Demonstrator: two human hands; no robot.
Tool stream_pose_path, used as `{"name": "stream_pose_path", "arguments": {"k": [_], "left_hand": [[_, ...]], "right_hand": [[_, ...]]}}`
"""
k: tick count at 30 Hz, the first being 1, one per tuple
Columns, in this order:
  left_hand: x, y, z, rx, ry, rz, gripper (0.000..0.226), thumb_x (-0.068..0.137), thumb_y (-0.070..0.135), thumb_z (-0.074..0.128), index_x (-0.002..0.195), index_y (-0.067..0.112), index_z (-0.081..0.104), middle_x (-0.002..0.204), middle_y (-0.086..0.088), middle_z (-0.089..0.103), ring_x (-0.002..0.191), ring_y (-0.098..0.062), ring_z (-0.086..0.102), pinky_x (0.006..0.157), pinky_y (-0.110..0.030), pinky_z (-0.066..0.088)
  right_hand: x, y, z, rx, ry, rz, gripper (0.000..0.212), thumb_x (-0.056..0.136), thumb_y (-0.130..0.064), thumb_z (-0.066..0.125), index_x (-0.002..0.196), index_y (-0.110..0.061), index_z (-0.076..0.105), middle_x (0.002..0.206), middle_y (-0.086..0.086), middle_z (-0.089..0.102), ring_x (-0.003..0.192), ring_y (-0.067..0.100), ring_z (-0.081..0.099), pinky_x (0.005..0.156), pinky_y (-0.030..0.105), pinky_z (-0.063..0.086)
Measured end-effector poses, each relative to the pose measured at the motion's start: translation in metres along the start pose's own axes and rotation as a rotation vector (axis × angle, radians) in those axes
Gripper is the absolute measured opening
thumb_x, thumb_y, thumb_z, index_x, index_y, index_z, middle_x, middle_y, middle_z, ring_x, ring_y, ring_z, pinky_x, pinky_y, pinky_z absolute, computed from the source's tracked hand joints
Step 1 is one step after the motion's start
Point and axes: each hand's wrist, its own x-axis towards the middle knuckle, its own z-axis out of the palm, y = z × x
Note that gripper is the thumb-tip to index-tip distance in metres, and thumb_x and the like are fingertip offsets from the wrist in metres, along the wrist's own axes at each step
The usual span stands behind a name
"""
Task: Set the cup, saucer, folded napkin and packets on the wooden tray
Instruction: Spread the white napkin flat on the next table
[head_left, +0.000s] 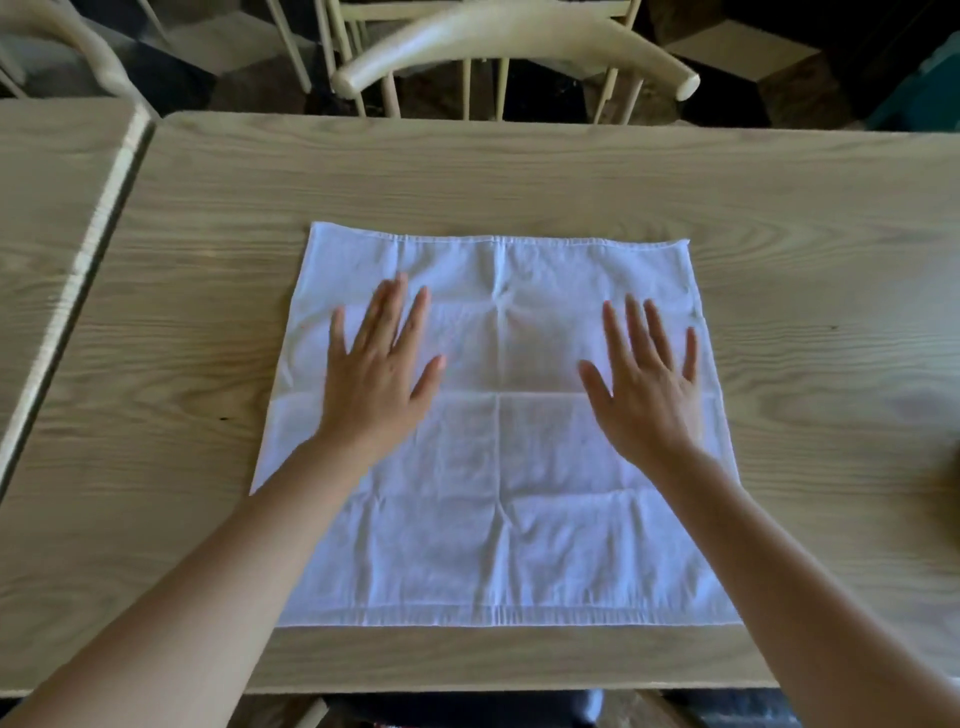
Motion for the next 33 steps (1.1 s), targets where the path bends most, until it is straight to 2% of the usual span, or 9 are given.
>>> {"name": "stream_pose_path", "arguments": {"k": [3,5,7,10,15,20,24,29,33], "left_hand": [[0.040,0.031,0.017,0.019,-0.046,0.222,0.056,0.088,0.032,0.033,0.137,0.008,0.040,0.145,-0.012,0.041,0.133,-0.025,0.040,0.106,-0.053,0.028],[0.058,0.037,0.027,-0.013,-0.130,0.202,0.058,0.086,0.034,0.029,0.135,0.006,0.043,0.143,-0.012,0.044,0.132,-0.026,0.042,0.103,-0.056,0.032],[0.066,0.032,0.036,-0.012,-0.153,0.175,0.062,0.084,0.040,0.026,0.137,0.012,0.043,0.145,-0.009,0.041,0.134,-0.025,0.039,0.105,-0.054,0.031],[0.068,0.015,0.040,0.027,-0.113,0.128,0.069,0.079,0.056,0.024,0.139,0.028,0.038,0.151,-0.008,0.031,0.138,-0.026,0.029,0.109,-0.047,0.022],[0.073,-0.017,0.037,0.055,-0.162,-0.124,0.080,0.070,0.074,0.021,0.143,0.043,0.015,0.158,-0.010,-0.001,0.144,-0.025,-0.001,0.112,-0.053,0.002],[0.080,-0.052,0.030,0.061,-0.107,-0.205,0.092,0.065,0.079,0.019,0.145,0.035,0.015,0.155,-0.023,0.002,0.143,-0.034,0.001,0.113,-0.051,0.006],[0.085,-0.057,0.030,0.048,-0.085,-0.337,0.091,0.070,0.074,0.028,0.147,0.028,0.014,0.153,-0.027,0.001,0.143,-0.036,-0.001,0.114,-0.048,0.003],[0.084,-0.060,0.018,-0.018,-0.120,-0.449,0.087,0.084,0.068,0.033,0.148,0.017,0.003,0.156,-0.020,-0.002,0.144,-0.029,-0.001,0.115,-0.052,0.000],[0.045,-0.046,-0.007,-0.078,0.060,-0.282,0.083,0.083,0.063,0.026,0.148,0.017,0.002,0.157,-0.010,0.000,0.144,-0.023,0.003,0.110,-0.059,0.003]], "right_hand": [[0.037,-0.036,0.006,0.066,-0.007,-0.151,0.058,0.092,-0.036,0.022,0.146,-0.019,0.018,0.156,0.004,0.016,0.144,0.019,0.007,0.114,0.045,-0.001],[0.054,-0.042,0.017,0.051,-0.071,-0.196,0.056,0.092,-0.031,0.024,0.146,-0.018,0.018,0.156,0.003,0.014,0.144,0.017,0.006,0.114,0.044,0.000],[0.065,-0.034,0.027,0.033,-0.107,-0.211,0.057,0.091,-0.039,0.019,0.146,-0.022,0.019,0.156,0.001,0.014,0.144,0.017,0.007,0.114,0.045,0.003],[0.079,-0.012,0.030,0.034,-0.074,-0.176,0.066,0.084,-0.052,0.013,0.145,-0.029,0.020,0.156,0.000,0.015,0.144,0.016,0.010,0.114,0.045,0.006],[0.091,0.043,0.023,-0.004,-0.034,0.032,0.071,0.080,-0.060,0.019,0.145,-0.030,0.017,0.157,0.000,0.011,0.144,0.016,0.007,0.115,0.045,0.008],[0.093,0.054,0.021,-0.033,-0.016,0.092,0.077,0.080,-0.062,0.019,0.146,-0.023,0.016,0.157,0.002,0.011,0.144,0.016,0.005,0.114,0.044,0.009],[0.093,0.053,0.019,-0.029,-0.030,0.092,0.083,0.075,-0.065,0.015,0.146,-0.022,0.014,0.157,0.001,0.009,0.144,0.015,0.004,0.114,0.044,0.009],[0.099,0.062,0.010,0.093,-0.137,0.075,0.089,0.072,-0.071,0.015,0.147,-0.024,0.013,0.158,-0.003,0.005,0.144,0.014,0.000,0.114,0.046,0.007],[0.082,0.049,-0.008,0.173,-0.004,0.101,0.069,0.091,-0.055,0.029,0.147,-0.024,0.003,0.158,0.000,0.000,0.144,0.016,-0.006,0.113,0.051,-0.004]]}}
